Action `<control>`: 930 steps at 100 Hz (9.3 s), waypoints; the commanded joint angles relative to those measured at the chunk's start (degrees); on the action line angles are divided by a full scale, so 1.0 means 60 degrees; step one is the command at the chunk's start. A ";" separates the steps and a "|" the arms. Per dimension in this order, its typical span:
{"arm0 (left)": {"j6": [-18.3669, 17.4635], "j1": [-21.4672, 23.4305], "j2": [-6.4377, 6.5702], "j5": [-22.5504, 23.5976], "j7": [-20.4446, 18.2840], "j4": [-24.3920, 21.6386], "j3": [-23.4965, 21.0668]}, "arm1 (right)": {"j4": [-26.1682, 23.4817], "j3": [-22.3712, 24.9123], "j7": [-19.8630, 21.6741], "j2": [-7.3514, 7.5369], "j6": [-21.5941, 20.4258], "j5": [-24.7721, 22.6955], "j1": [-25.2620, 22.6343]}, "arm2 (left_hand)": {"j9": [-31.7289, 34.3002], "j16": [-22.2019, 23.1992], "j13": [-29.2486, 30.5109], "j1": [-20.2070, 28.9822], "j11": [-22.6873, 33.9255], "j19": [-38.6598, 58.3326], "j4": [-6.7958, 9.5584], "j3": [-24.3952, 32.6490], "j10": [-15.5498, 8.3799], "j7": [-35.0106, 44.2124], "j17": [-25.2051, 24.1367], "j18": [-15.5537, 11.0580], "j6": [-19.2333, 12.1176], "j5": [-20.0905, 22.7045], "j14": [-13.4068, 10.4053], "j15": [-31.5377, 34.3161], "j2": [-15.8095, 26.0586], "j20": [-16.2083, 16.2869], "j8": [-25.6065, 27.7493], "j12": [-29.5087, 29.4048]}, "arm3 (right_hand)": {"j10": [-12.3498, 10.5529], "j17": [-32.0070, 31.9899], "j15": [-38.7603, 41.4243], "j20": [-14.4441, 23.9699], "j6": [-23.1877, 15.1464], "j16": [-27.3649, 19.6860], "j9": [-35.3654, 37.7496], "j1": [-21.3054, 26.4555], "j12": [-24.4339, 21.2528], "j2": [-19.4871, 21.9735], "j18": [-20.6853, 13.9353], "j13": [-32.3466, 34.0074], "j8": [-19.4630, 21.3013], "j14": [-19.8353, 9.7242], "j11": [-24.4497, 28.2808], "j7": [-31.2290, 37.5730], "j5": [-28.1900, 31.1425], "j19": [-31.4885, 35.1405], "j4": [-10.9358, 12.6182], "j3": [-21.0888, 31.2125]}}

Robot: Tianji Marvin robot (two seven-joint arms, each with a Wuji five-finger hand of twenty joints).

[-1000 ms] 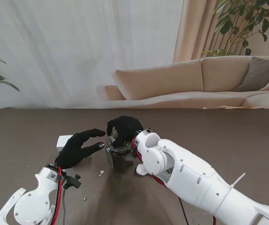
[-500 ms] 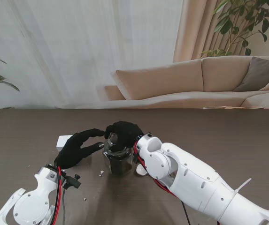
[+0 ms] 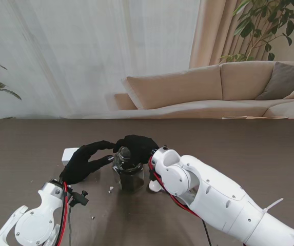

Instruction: Portion coffee beans from the glass jar into the coffee jar

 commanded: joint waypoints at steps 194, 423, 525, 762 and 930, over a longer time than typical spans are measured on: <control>0.0151 0.0057 0.0013 0.0002 -0.0345 -0.0122 -0.0018 | -0.0580 -0.1741 0.2479 0.0357 0.1475 -0.1332 0.1960 | 0.0192 0.0051 0.0009 0.0246 0.0023 -0.0172 0.0233 -0.0502 -0.0003 0.0007 -0.0065 -0.0135 -0.0031 0.0006 -0.0043 -0.0008 0.0329 0.0022 0.0032 0.0044 | -0.0325 -0.1514 0.6202 0.2507 -0.1555 0.3306 -0.0073 0.0624 0.3931 0.0326 -0.0857 0.2957 0.5700 -0.1229 0.4244 0.1643 -0.1207 0.4342 0.1012 0.0478; -0.0179 0.0353 -0.0097 0.0358 0.0298 -0.0316 -0.0215 | -0.1200 0.0654 0.1129 0.0117 0.2407 0.0261 0.0686 | -0.0125 0.0021 -0.0152 0.0267 -0.0044 -0.0220 0.0243 -0.0661 -0.0100 -0.0100 -0.0183 -0.0174 -0.0207 -0.0266 -0.0097 -0.0079 0.0368 0.0010 -0.0040 -0.0033 | -0.0377 0.1839 0.9215 0.2022 0.0732 0.4487 0.3916 0.3695 0.5912 0.0360 -0.2053 0.6244 0.3764 -0.3526 0.5709 0.6707 0.2095 0.5529 -0.0860 0.1820; 0.0131 -0.0048 -0.0044 0.0182 -0.0039 0.0009 0.0110 | 0.1303 0.2171 0.0302 0.0593 0.1589 -0.1350 -0.0686 | -0.0089 0.0024 -0.0158 0.0277 -0.0029 -0.0219 0.0246 -0.0684 -0.0103 -0.0082 -0.0198 -0.0184 -0.0194 -0.0233 -0.0107 -0.0076 0.0385 0.0017 -0.0037 -0.0023 | -0.0379 0.1732 0.9176 0.1930 0.0739 0.4490 0.3905 0.3703 0.6038 0.0264 -0.1801 0.6230 0.3742 -0.3271 0.5709 0.6687 0.2184 0.5268 -0.0828 0.1928; 0.0388 -0.0061 0.0017 0.0018 -0.0393 -0.0039 0.0120 | 0.1861 0.2181 -0.0392 0.0798 0.0894 -0.2625 -0.1010 | 0.0079 0.0043 -0.0065 0.0287 -0.0001 -0.0195 0.0260 -0.0756 -0.0029 -0.0051 -0.0139 -0.0136 -0.0089 -0.0131 -0.0054 -0.0045 0.0432 0.0042 -0.0001 0.0015 | -0.0331 -0.5242 0.0950 0.0826 -0.0305 0.0403 -0.1616 -0.0342 0.0891 0.2522 -0.0121 -0.0298 0.1380 -0.0389 0.1497 -0.0351 -0.1750 0.0778 0.0767 -0.2221; 0.0191 -0.0393 -0.0017 0.0003 -0.0253 0.0356 0.0408 | -0.3052 0.5829 -0.1396 0.0500 -0.1902 0.0103 -0.6093 | -0.0103 0.0030 -0.0153 0.0390 -0.0028 -0.0202 0.0257 -0.0659 -0.0242 -0.0140 -0.0150 -0.0170 -0.0263 -0.0404 -0.0129 -0.0059 0.0246 0.0034 -0.0067 -0.0009 | -0.0190 -0.5096 0.0435 0.0110 0.0430 0.0345 0.0609 0.0053 0.0777 0.3036 -0.0955 0.0462 0.1497 -0.0695 0.0447 -0.0489 0.0265 0.0548 0.0973 -0.1593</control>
